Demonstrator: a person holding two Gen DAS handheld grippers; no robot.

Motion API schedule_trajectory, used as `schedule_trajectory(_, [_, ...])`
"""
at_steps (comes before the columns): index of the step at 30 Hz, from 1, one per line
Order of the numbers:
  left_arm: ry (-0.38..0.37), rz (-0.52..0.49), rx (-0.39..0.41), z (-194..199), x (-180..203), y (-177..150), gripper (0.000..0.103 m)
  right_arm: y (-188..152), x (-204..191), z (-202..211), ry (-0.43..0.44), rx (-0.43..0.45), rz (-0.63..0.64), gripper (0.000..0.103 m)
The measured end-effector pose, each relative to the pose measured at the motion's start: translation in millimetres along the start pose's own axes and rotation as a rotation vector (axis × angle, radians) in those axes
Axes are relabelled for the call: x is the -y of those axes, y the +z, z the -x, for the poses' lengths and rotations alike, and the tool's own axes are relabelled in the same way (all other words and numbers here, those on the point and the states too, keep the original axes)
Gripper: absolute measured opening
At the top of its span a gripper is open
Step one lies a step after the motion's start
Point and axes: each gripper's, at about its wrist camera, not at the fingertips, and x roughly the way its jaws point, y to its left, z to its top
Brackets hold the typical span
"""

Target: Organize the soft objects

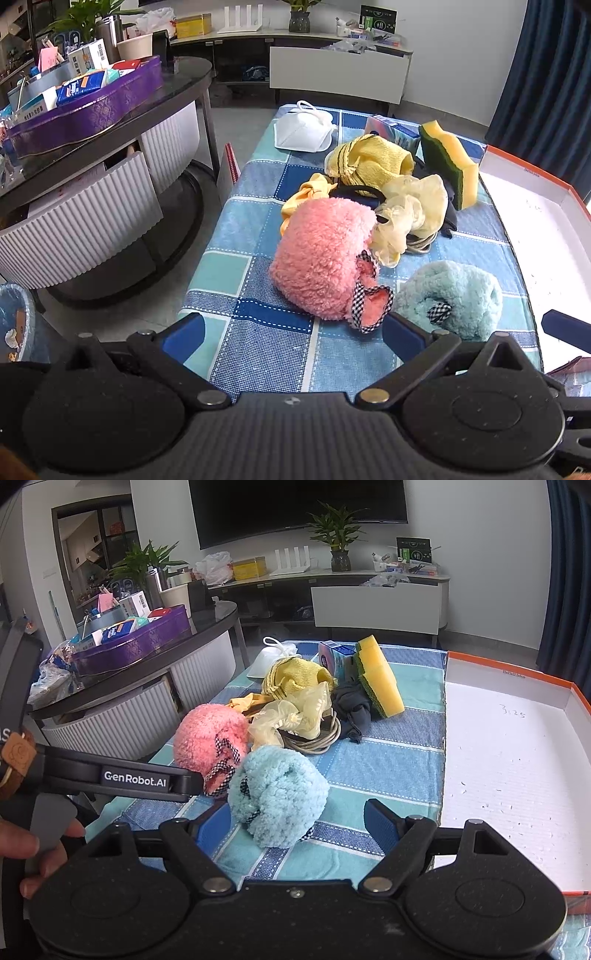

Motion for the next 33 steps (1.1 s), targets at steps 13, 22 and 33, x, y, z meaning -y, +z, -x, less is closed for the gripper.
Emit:
schedule_trajectory(13, [-0.012,0.008,-0.004,-3,1,1,0.103,2,2,-7,0.010,-0.015,0.007,0.093])
schedule_trajectory(22, [-0.020,0.007,-0.014,-8,2,5,0.103,3,2,-11,0.015,-0.021,0.011,0.093])
schedule_trajectory(33, [-0.066,-0.007,-0.016,-26,3,18,0.103,5,-1,-28,0.032,-0.048,0.028,0.093])
